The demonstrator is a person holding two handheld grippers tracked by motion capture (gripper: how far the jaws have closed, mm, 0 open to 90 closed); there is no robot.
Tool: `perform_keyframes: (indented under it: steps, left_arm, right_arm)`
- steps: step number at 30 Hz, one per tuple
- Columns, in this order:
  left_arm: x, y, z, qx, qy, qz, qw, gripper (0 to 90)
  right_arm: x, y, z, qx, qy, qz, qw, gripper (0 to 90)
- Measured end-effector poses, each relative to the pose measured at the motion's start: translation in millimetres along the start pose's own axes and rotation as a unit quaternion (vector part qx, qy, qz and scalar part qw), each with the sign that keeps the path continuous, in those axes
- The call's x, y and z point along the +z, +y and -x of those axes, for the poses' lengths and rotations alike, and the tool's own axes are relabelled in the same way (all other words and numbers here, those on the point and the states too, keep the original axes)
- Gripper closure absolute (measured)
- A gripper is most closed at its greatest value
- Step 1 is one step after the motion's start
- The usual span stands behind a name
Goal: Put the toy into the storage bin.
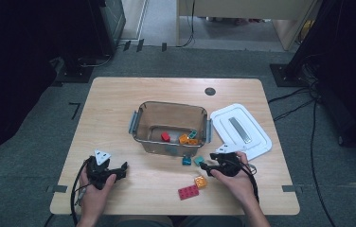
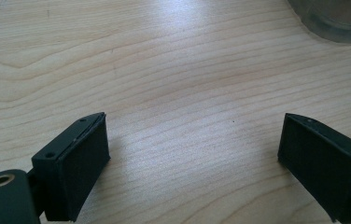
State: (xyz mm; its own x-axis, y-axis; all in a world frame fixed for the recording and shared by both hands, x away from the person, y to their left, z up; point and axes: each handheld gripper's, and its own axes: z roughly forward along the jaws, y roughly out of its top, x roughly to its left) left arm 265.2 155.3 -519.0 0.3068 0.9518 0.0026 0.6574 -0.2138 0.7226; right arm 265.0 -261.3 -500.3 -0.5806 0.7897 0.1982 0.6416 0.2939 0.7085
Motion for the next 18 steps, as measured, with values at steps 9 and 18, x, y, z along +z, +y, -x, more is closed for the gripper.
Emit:
perform_keyframes:
  steps: [9,18]
  left_arm:
    - [0.0,0.0,0.0,0.0,0.0,0.0,1.0,8.3]
    - [0.0,0.0,0.0,0.0,0.0,0.0,1.0,8.3]
  right_arm:
    - [16.3,-1.1,-9.3,-0.017,-0.009,0.003,0.9998,50.3]
    - [22.9,-4.4,-15.5,-0.047,-0.038,0.006,0.9982,58.9]
